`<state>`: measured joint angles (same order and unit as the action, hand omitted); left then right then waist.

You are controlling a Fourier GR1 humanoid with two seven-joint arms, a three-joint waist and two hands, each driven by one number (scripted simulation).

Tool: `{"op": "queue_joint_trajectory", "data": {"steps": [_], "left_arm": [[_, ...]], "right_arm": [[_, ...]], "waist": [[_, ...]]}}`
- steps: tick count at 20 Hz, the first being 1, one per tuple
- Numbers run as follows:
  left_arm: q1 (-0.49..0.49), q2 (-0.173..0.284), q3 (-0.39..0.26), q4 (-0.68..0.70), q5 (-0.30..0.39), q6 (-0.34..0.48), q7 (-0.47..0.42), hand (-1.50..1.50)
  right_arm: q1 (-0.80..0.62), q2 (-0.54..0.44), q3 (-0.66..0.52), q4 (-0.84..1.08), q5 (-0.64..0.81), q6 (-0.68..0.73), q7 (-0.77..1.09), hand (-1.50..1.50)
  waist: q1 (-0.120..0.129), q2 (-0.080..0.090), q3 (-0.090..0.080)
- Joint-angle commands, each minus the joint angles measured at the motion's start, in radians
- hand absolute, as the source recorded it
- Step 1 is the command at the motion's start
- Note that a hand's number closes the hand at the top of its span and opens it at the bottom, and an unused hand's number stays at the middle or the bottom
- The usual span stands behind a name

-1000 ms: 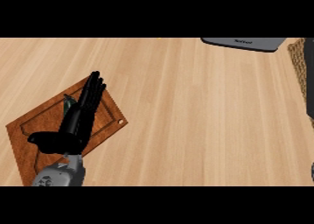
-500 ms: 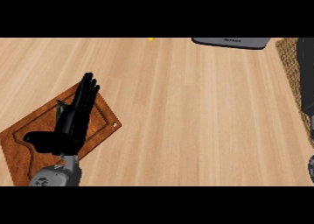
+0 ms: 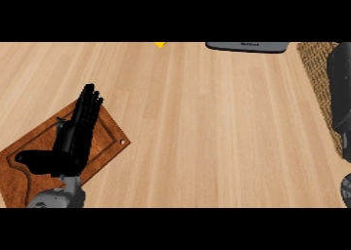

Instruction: Pick the sweet potato from the placemat and place it in the basket

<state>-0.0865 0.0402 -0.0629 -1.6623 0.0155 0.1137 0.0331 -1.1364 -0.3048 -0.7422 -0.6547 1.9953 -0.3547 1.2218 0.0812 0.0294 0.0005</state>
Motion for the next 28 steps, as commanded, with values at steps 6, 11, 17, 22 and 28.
{"op": "queue_joint_trajectory", "data": {"steps": [6,11,17,22,28], "left_arm": [[0.016,0.008,0.009,-0.017,0.000,0.001,0.006,0.00],[0.037,0.032,0.027,-0.050,0.030,-0.026,0.029,0.00],[0.012,0.012,0.035,0.031,0.002,0.000,-0.035,0.00],[-0.004,0.010,0.029,0.018,-0.021,0.025,0.007,0.00],[0.077,0.010,0.016,-0.046,-0.001,0.001,-0.014,0.00]], "right_arm": [[0.039,0.042,-0.092,0.072,0.048,-0.093,0.231,1.50],[0.031,0.001,-0.147,0.080,0.035,-0.129,0.174,1.50],[0.073,0.018,-0.194,0.082,0.040,-0.219,0.151,1.50],[0.125,0.073,-0.230,0.046,0.051,-0.273,0.165,1.50],[0.175,0.094,-0.304,0.036,0.024,-0.329,0.132,-1.50]], "waist": [[-0.020,-0.005,0.001],[-0.022,-0.010,0.001],[-0.032,-0.004,0.001],[-0.046,-0.012,0.001],[-0.038,-0.016,0.001]]}}
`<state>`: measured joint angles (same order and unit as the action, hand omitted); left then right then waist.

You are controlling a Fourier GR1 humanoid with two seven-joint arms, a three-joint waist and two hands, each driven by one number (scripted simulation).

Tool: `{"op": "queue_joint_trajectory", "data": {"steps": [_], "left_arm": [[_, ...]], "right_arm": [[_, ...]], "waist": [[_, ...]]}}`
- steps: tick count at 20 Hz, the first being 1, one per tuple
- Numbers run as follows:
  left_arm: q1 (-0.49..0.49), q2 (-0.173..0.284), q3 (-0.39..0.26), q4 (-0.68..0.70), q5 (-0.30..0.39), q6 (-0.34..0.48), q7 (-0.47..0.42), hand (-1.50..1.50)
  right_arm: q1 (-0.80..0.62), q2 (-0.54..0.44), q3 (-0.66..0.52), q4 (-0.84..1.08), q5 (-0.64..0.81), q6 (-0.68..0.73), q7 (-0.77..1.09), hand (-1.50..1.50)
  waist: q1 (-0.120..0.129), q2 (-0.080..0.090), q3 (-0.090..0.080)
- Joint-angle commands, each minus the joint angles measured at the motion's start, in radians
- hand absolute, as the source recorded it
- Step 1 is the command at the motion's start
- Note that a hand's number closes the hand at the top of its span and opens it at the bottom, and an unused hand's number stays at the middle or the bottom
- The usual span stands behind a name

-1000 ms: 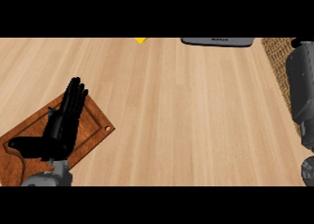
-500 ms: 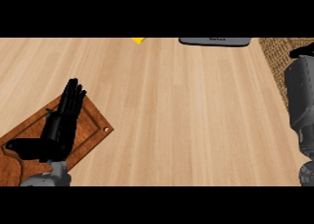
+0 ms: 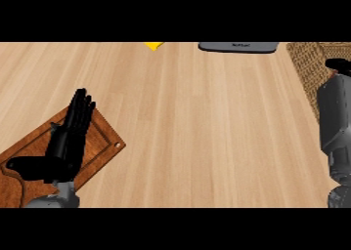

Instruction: Pick the sweet potato from the placemat and place it in the basket

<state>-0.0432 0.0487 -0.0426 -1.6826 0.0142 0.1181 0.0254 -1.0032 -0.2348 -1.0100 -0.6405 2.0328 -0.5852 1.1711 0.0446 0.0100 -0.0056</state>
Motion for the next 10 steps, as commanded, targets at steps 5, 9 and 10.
{"op": "queue_joint_trajectory", "data": {"steps": [5,9,10], "left_arm": [[-0.020,0.003,0.013,-0.004,0.000,0.007,0.021,0.00],[-0.024,0.025,0.022,-0.001,0.016,-0.021,0.028,0.00],[-0.002,0.031,0.023,-0.013,0.012,-0.023,0.022,0.00]], "right_arm": [[0.033,0.052,-0.020,-0.008,0.004,-0.151,0.152,-1.50],[-0.012,0.004,-0.010,-0.002,0.047,-0.202,0.142,-1.50],[0.012,0.017,0.002,-0.020,0.076,-0.224,0.147,-1.50]], "waist": [[-0.019,-0.001,0.006],[-0.004,0.005,0.007],[-0.007,0.002,0.006]]}}
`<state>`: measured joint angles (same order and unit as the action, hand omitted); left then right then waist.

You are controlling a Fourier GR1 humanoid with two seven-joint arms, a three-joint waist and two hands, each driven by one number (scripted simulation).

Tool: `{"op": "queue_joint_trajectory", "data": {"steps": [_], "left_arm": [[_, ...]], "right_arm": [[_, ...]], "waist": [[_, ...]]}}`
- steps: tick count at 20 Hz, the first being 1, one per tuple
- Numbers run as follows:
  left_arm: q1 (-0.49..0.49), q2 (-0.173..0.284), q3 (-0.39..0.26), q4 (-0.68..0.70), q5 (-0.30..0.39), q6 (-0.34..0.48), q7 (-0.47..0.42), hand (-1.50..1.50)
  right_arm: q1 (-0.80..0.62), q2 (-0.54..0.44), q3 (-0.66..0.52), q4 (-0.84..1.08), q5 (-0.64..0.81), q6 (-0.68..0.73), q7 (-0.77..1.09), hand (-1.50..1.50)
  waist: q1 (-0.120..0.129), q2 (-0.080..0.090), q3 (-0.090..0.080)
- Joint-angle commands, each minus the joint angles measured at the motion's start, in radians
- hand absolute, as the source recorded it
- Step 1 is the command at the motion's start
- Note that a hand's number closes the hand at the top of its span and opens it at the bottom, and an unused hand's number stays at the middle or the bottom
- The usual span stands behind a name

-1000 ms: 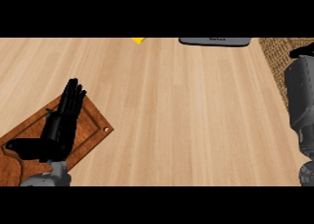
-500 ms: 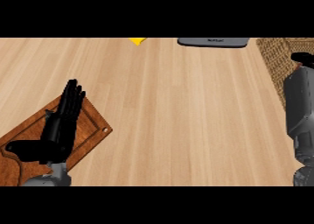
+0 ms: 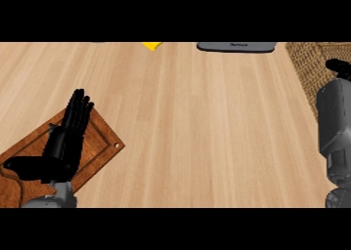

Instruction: Pick the sweet potato from the placemat and place it in the basket

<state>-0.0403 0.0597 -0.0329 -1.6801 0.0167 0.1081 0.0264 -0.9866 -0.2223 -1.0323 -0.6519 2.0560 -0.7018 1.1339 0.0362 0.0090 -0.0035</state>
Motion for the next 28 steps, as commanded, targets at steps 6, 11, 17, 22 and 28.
{"op": "queue_joint_trajectory", "data": {"steps": [6,11,17,22,28], "left_arm": [[0.013,-0.012,-0.009,0.001,0.015,-0.014,-0.004,0.00],[0.056,-0.030,-0.020,-0.026,-0.019,0.024,-0.020,0.00],[-0.001,-0.002,0.012,0.003,-0.002,0.010,0.015,0.00],[0.006,-0.004,0.016,0.009,0.006,0.007,0.028,0.00],[-0.005,-0.009,0.017,0.046,0.009,-0.001,0.004,0.00]], "right_arm": [[-0.030,0.000,0.046,-0.096,0.214,-0.071,0.243,-1.50],[-0.012,0.077,0.041,-0.239,0.299,0.011,0.278,-1.50],[-0.010,0.200,0.045,-0.469,0.417,-0.011,0.340,-1.50],[0.043,0.221,0.135,-0.608,0.334,0.027,0.290,-1.50],[0.137,0.222,0.359,-0.733,0.199,0.101,0.292,-1.50]], "waist": [[0.007,0.004,0.003],[-0.015,-0.009,0.003],[-0.027,-0.011,0.002],[-0.027,-0.022,0.002],[-0.023,-0.020,0.002]]}}
